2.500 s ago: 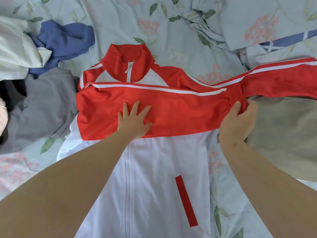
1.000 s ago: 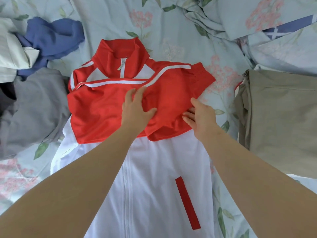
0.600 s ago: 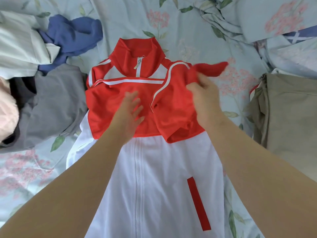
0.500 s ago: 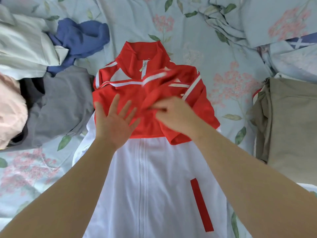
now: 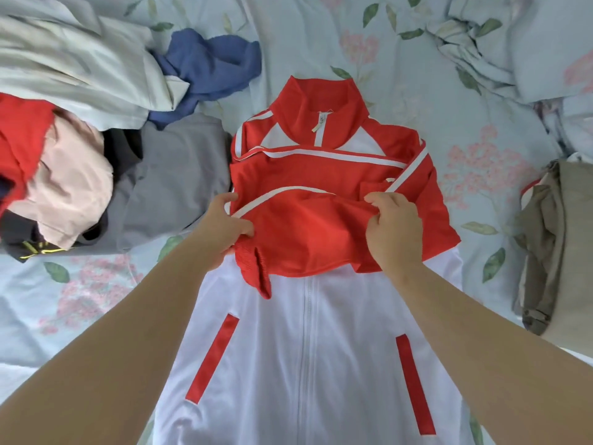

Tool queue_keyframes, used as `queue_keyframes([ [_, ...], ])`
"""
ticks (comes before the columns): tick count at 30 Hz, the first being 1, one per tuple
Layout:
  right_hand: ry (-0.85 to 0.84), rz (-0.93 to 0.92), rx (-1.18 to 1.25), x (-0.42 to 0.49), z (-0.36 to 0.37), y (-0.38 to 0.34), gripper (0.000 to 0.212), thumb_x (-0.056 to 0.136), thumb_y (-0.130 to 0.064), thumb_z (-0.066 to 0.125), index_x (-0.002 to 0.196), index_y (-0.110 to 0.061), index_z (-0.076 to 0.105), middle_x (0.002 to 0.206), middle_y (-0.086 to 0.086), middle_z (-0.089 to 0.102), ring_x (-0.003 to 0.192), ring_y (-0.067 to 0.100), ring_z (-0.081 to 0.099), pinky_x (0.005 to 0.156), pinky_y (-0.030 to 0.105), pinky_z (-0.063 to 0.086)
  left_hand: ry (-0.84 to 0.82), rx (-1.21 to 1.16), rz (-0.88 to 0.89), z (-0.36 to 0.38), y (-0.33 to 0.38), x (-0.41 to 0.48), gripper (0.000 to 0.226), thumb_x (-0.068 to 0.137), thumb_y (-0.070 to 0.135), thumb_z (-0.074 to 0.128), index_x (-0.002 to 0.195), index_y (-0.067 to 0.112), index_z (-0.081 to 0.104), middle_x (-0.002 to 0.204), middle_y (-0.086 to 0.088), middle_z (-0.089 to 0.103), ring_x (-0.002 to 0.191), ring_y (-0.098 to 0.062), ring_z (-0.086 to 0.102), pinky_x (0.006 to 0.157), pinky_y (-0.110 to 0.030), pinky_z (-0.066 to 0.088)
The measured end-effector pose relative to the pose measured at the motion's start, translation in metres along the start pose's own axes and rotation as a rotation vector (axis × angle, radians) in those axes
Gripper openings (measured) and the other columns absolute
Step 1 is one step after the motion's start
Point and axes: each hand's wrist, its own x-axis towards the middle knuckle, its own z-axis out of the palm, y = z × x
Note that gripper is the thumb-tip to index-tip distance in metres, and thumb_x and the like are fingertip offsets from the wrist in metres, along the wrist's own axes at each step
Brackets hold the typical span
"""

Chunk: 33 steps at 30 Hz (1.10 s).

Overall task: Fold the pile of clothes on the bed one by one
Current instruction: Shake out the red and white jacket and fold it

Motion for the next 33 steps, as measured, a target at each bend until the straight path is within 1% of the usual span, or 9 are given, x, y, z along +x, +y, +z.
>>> queue_keyframes([
  [2, 0.07, 0.05, -0.02, 0.005, -0.001, 0.0, 0.031, 0.089, -0.003, 0.048, 0.113, -0.01, 0.066, 0.109, 0.018, 0.061, 0.096, 0.039, 0.053, 0.078, 0.044, 0.041, 0.102, -0.16, 0.066, -0.019, 0.013, 0.004, 0.051, 0.081, -0.014, 0.043, 0.123, 0.016, 0.046, 0.075, -0.007, 0.054, 0.05, -0.015, 0.05, 0.044, -0.02, 0.043],
  [6, 0.124, 0.086, -0.002, 0.012, 0.0, -0.006, 0.027, 0.095, -0.018, 0.049, 0.117, -0.007, 0.06, 0.104, 0.02, 0.06, 0.098, 0.039, 0.053, 0.082, 0.044, 0.041, 0.245, -0.358, 0.194, -0.081, 0.043, 0.006, 0.031, 0.087, -0.01, 0.037, 0.09, 0.018, 0.051, 0.069, -0.004, 0.055, 0.051, -0.006, 0.055, 0.053, -0.02, 0.046],
  [10, 0.102, -0.034, -0.105, 0.003, 0.01, -0.024, 0.037, 0.088, -0.015, 0.052, 0.124, -0.008, 0.058, 0.118, 0.018, 0.059, 0.104, 0.042, 0.055, 0.081, 0.047, 0.045, 0.264, 0.251, 0.13, -0.105, 0.028, 0.024, 0.032, 0.088, -0.004, 0.051, 0.117, 0.009, 0.056, 0.066, -0.007, 0.044, 0.042, -0.007, 0.043, 0.044, -0.02, 0.033],
  [12, -0.109, -0.06, -0.21, 0.001, 0.019, -0.03, 0.046, 0.091, -0.021, 0.051, 0.137, -0.017, 0.047, 0.138, 0.013, 0.048, 0.123, 0.038, 0.044, 0.094, 0.05, 0.04, 0.212, 0.38, 0.121, -0.104, 0.017, 0.033, 0.041, 0.084, -0.005, 0.058, 0.123, 0.006, 0.054, 0.074, -0.009, 0.051, 0.045, -0.005, 0.046, 0.043, -0.016, 0.034],
  [15, -0.462, 0.128, -0.248, 0.003, 0.029, -0.027, 0.058, 0.095, -0.033, 0.046, 0.148, -0.031, 0.023, 0.158, 0.003, 0.014, 0.145, 0.028, 0.011, 0.11, 0.053, 0.022, 0.181, 0.65, 0.137, -0.101, 0.005, 0.038, 0.048, 0.074, 0.007, 0.073, 0.119, 0.009, 0.054, 0.091, -0.009, 0.059, 0.07, -0.019, 0.055, 0.06, -0.026, 0.042],
  [20, -0.472, 0.189, -0.256, -0.006, 0.035, -0.026, 0.065, 0.094, -0.028, 0.047, 0.15, -0.034, 0.015, 0.16, 0.001, 0.0, 0.147, 0.027, -0.003, 0.111, 0.059, 0.017, 0.276, 1.024, 0.018, -0.113, 0.004, 0.026, 0.03, 0.072, 0.009, 0.068, 0.1, 0.007, 0.056, 0.097, -0.013, 0.059, 0.091, -0.032, 0.057, 0.071, -0.033, 0.047],
  [27, -0.321, 0.167, -0.149, -0.011, 0.029, -0.034, 0.064, 0.093, -0.023, 0.049, 0.15, -0.03, 0.021, 0.159, 0.007, 0.011, 0.145, 0.031, 0.011, 0.113, 0.051, 0.021, 0.176, 0.397, 0.075, -0.091, 0.057, -0.006, 0.021, 0.08, 0.001, 0.063, 0.08, 0.018, 0.051, 0.072, -0.002, 0.05, 0.06, -0.013, 0.046, 0.055, -0.022, 0.045],
  [30, -0.234, 0.154, -0.075, -0.009, 0.023, -0.033, 0.061, 0.092, -0.022, 0.052, 0.148, -0.024, 0.028, 0.156, 0.01, 0.02, 0.141, 0.033, 0.022, 0.112, 0.05, 0.026, -0.106, 0.163, 0.128, -0.041, 0.075, -0.022, 0.024, 0.083, 0.012, 0.067, 0.1, 0.021, 0.053, 0.093, -0.003, 0.06, 0.077, -0.018, 0.058, 0.064, -0.028, 0.054],
  [33, -0.083, 0.139, 0.021, -0.006, 0.017, -0.022, 0.052, 0.09, -0.015, 0.055, 0.14, -0.016, 0.043, 0.147, 0.013, 0.037, 0.132, 0.034, 0.037, 0.106, 0.051, 0.033, -0.364, 0.085, 0.025, 0.005, 0.071, -0.021, 0.043, 0.089, 0.045, 0.056, 0.126, 0.024, 0.048, 0.121, -0.001, 0.053, 0.103, -0.025, 0.059, 0.081, -0.04, 0.055],
])
